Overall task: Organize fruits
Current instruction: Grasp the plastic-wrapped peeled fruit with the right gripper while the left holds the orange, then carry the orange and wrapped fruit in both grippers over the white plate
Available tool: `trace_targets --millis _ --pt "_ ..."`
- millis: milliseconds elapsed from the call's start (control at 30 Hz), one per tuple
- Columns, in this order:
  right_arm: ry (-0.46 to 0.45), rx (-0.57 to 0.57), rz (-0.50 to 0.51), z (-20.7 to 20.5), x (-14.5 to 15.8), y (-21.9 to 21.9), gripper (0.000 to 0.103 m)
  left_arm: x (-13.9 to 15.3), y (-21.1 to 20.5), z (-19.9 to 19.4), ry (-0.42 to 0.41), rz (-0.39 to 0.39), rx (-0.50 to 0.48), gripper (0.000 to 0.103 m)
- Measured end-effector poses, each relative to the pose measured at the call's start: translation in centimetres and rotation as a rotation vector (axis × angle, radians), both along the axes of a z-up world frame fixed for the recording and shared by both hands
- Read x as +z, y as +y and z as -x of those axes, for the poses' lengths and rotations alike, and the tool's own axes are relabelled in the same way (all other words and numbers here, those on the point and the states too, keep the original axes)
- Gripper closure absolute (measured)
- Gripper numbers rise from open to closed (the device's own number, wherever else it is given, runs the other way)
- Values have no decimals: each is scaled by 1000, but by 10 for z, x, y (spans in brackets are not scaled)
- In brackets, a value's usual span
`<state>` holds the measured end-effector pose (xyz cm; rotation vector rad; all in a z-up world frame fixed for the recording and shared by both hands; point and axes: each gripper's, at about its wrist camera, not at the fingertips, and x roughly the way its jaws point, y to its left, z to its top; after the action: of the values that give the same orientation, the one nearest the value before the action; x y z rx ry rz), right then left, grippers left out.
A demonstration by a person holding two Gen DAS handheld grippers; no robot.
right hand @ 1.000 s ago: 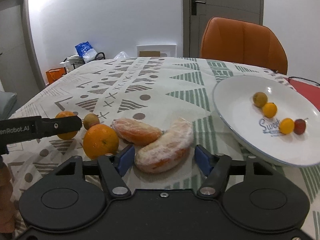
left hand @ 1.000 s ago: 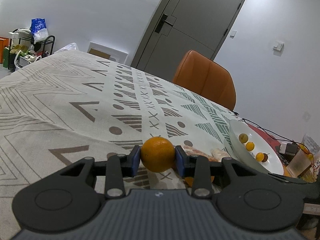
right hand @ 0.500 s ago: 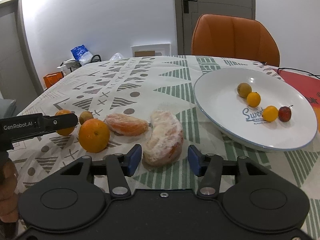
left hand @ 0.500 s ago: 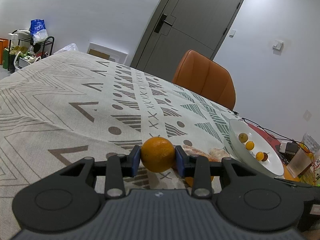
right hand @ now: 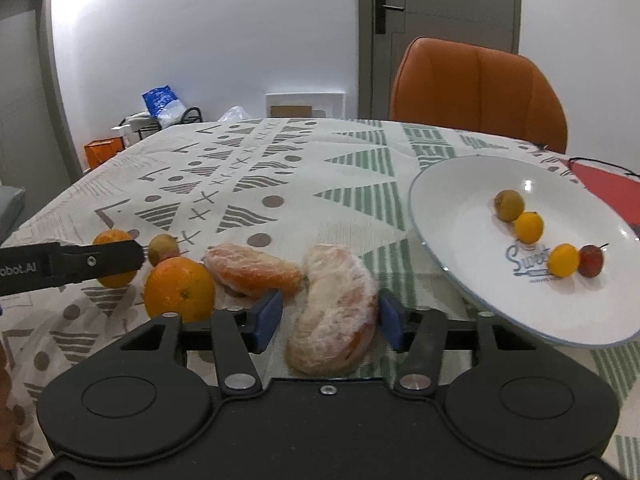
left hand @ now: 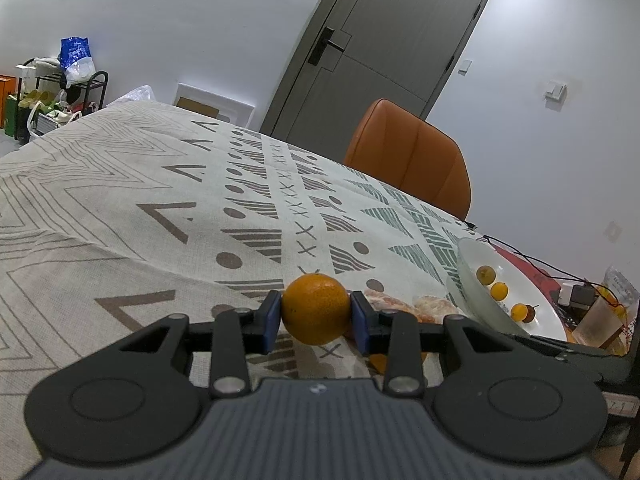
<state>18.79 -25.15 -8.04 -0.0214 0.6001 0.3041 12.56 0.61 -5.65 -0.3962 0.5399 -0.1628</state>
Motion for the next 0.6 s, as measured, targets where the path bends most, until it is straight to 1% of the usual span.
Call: trace_targets --millis 200,433,600 --pt "2 12 -51 9 4 -14 65 4 -8 1 1 -37 -5 67" --pt "-49 13 -116 23 20 -34 65 18 -21 5 -24 -64 -13 67" --pt "-81 -10 -149 26 28 -48 65 29 -37 5 -50 -86 -38 67"
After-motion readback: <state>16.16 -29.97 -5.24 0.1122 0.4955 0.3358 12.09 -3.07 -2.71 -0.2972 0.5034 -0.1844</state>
